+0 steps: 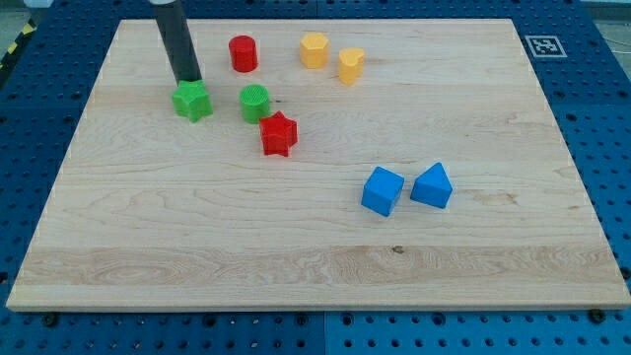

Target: Move the green star to the bottom left of the red star

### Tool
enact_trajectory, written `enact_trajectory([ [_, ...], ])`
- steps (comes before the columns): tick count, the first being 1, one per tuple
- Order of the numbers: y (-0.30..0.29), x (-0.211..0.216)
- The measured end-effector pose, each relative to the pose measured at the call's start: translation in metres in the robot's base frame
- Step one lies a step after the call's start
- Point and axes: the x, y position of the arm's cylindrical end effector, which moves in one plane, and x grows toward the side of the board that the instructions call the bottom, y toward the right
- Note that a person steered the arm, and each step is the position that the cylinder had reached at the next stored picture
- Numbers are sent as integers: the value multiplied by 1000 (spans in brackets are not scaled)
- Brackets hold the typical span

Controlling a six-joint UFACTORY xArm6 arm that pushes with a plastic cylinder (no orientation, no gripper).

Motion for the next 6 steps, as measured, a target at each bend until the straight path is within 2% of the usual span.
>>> enact_trajectory([
  [4, 0, 112],
  [6, 0, 116],
])
